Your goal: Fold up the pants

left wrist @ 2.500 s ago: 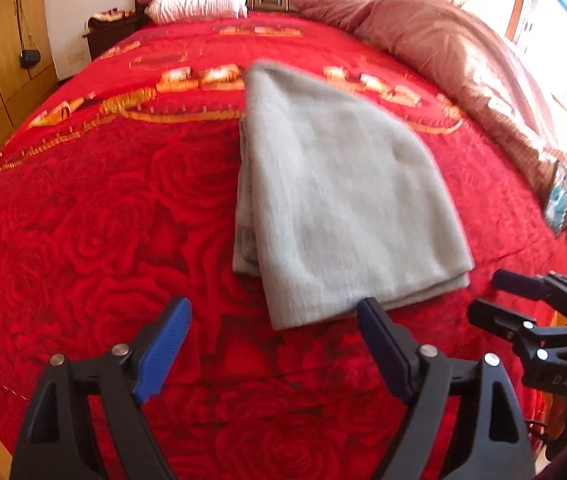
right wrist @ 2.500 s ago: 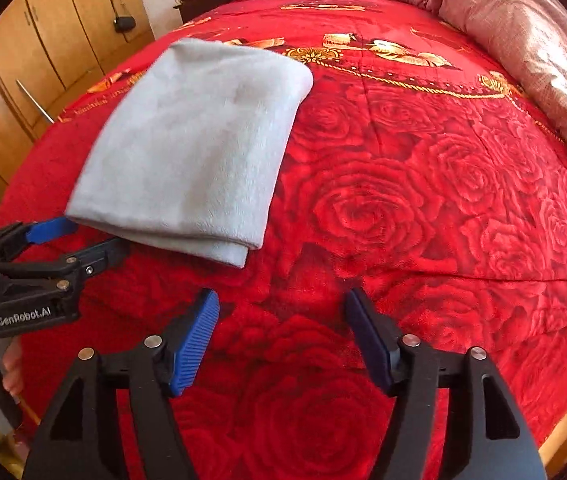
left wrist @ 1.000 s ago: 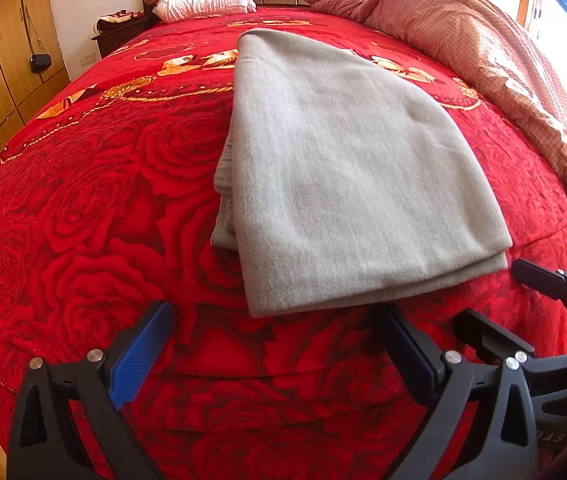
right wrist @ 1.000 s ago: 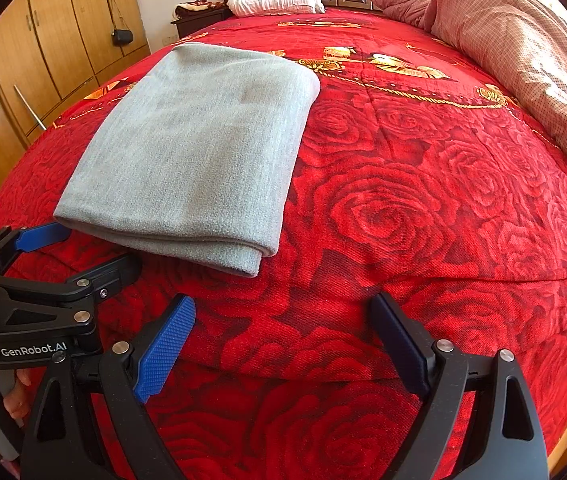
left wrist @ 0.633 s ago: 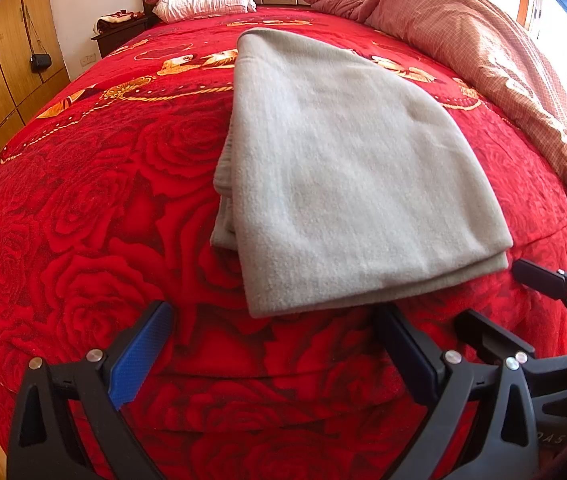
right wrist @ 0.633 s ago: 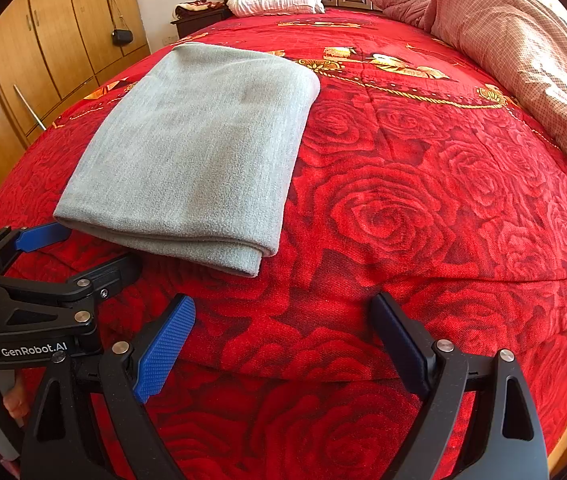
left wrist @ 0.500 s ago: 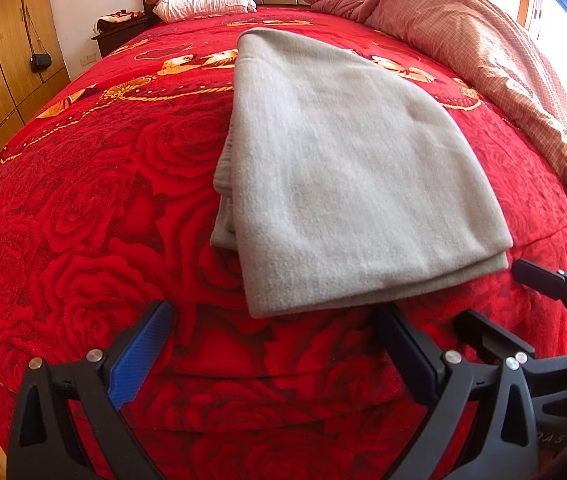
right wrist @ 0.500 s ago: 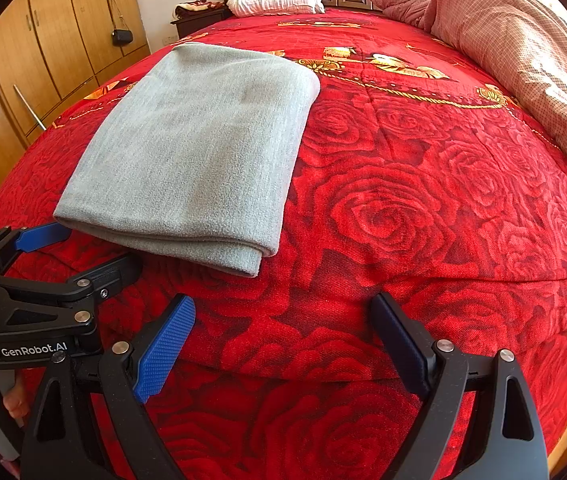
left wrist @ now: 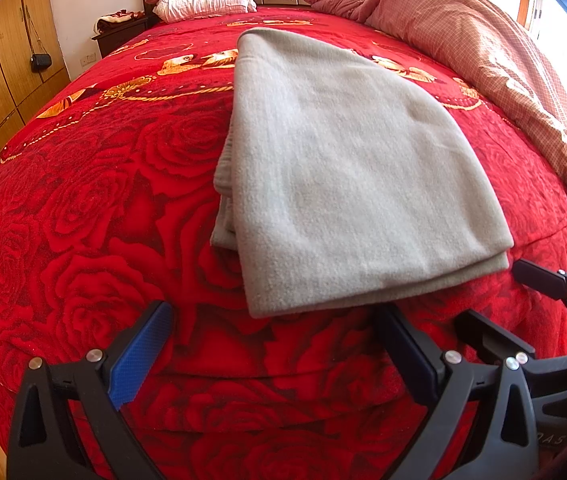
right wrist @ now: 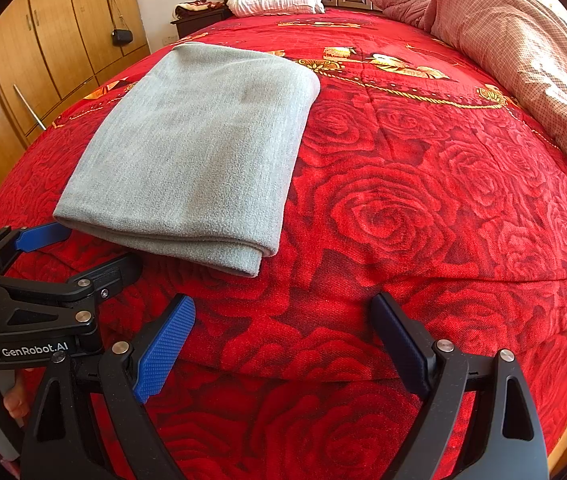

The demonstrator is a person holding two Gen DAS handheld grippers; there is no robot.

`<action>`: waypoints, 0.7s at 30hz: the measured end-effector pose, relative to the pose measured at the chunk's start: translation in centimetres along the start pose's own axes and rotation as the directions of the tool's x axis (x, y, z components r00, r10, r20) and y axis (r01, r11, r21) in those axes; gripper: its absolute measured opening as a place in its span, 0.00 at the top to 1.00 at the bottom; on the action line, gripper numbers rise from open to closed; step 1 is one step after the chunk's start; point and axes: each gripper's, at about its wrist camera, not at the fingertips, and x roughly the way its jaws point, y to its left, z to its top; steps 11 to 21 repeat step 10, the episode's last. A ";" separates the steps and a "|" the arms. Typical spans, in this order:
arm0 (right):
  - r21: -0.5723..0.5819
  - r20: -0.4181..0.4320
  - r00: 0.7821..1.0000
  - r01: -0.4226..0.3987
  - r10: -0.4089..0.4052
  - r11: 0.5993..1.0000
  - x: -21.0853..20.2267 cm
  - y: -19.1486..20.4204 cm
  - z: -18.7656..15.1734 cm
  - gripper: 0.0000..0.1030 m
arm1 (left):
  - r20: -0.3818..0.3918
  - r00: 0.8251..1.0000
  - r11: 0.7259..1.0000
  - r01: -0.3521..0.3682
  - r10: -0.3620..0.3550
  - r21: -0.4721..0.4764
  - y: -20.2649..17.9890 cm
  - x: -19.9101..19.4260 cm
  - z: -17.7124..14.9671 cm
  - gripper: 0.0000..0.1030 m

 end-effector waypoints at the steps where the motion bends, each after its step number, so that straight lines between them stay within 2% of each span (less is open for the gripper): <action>1: 0.000 0.000 1.000 0.000 0.000 1.000 0.0 0.0 0.0 0.11 | 0.000 1.000 1.000 0.000 0.000 0.000 0.0 0.0 0.0 0.00; 21: 0.000 0.000 1.000 0.000 0.000 1.000 0.0 0.0 0.0 0.11 | 0.001 1.000 1.000 0.000 0.000 0.000 0.0 0.0 0.0 0.00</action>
